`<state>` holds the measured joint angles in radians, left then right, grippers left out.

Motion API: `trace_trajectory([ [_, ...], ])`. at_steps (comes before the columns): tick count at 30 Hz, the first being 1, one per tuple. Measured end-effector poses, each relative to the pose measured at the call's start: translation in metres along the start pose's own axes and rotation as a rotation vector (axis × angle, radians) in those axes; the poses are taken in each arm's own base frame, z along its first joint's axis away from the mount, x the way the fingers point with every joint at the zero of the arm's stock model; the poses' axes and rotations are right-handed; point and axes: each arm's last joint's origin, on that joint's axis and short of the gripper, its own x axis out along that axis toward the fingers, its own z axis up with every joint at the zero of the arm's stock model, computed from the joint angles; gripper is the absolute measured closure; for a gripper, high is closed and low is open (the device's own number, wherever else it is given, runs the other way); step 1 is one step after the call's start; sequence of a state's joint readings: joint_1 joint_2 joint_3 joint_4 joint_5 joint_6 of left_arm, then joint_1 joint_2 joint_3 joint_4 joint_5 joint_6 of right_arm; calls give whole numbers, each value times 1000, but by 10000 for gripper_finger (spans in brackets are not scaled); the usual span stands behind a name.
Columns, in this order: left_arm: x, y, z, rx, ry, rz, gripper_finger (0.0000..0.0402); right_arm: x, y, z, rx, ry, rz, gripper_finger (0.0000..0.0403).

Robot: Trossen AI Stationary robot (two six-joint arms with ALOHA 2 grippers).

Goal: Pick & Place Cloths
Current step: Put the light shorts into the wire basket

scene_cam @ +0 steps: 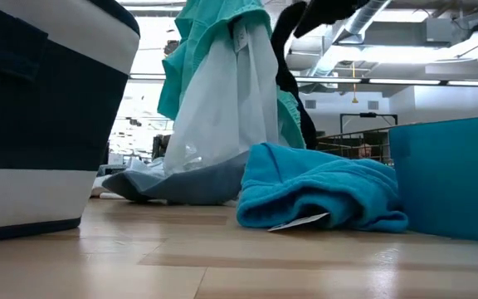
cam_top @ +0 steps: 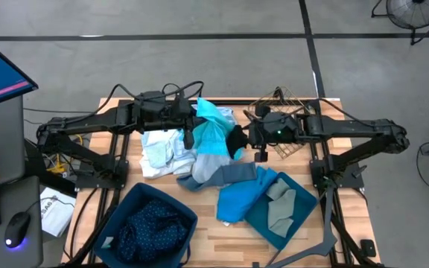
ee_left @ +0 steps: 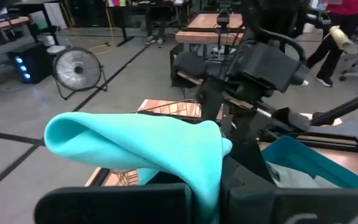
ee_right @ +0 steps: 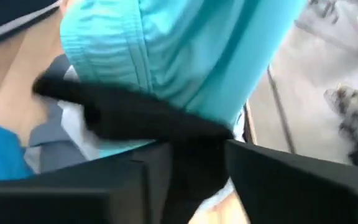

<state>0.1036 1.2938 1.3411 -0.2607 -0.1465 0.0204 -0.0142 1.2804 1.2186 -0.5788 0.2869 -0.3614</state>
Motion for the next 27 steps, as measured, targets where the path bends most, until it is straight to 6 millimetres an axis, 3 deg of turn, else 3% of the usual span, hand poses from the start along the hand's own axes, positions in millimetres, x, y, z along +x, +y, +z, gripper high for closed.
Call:
trace_trajectory([
  [5,0,-1,0,-2,0,-25,402,11,1,8,-50,-56,-16,136],
  [10,0,-1,0,-1,1,-24,402,26,15,10,-111,-52,45,105],
  [12,0,-1,0,-2,0,-23,402,33,21,10,-126,-29,60,121],
  [15,0,-1,0,-1,1,-24,402,45,31,9,-147,4,79,175],
  [21,0,1,0,0,1,-16,402,52,38,6,-110,42,99,376],
  [27,0,6,0,40,2,57,402,21,33,11,7,-12,99,397],
])
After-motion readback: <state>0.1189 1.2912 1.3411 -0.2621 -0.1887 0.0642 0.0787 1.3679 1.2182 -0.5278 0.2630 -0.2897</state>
